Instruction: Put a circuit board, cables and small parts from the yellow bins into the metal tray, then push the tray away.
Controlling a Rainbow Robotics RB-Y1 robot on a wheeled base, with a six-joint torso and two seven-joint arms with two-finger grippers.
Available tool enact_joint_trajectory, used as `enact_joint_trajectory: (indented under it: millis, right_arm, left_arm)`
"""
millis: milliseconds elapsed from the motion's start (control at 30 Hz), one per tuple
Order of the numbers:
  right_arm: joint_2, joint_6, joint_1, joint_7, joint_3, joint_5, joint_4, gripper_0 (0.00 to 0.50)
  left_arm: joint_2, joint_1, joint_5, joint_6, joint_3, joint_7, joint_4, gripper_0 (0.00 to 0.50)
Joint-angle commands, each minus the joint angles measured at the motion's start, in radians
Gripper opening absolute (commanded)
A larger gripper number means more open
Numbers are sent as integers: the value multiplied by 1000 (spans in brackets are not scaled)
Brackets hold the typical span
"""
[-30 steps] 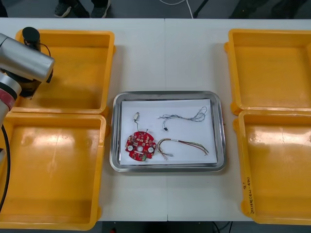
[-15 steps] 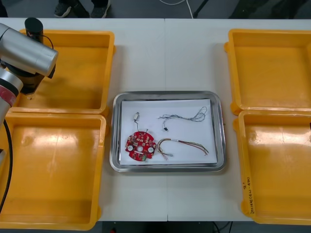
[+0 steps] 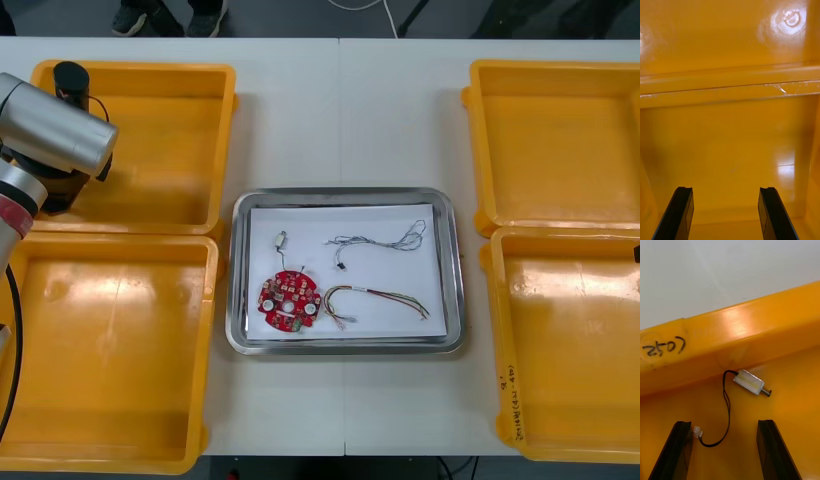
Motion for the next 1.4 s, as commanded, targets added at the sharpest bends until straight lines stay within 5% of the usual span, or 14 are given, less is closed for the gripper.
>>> enact_joint_trajectory:
  millis: [33, 300, 433, 533, 600, 633, 1400]
  right_arm:
    - [2, -29, 8, 11, -37, -13, -27, 500]
    - [2, -48, 4, 11, -34, -21, -27, 500]
    - [0, -48, 4, 12, -34, -25, -27, 500]
    - [2, -48, 4, 12, -34, -27, -27, 500]
    - [2, -48, 4, 14, -34, -28, -27, 500]
    - [2, -48, 6, 14, -35, -30, -29, 500]
    - [2, -43, 6, 8, -34, -36, -27, 500]
  left_arm:
    - [-9, 20, -4, -2, 3, 39, -34, 500]
    - [-9, 30, -2, -23, 3, 42, -34, 500]
    - [-9, 34, -2, -32, 3, 43, -34, 435]
    - [-9, 35, -2, -37, 3, 43, -34, 238]
    - [-9, 35, -1, -37, 3, 40, -34, 43]
    - [-9, 35, -1, -39, 3, 39, -34, 4]
    - [-9, 34, -1, -2, 3, 39, -89, 0]
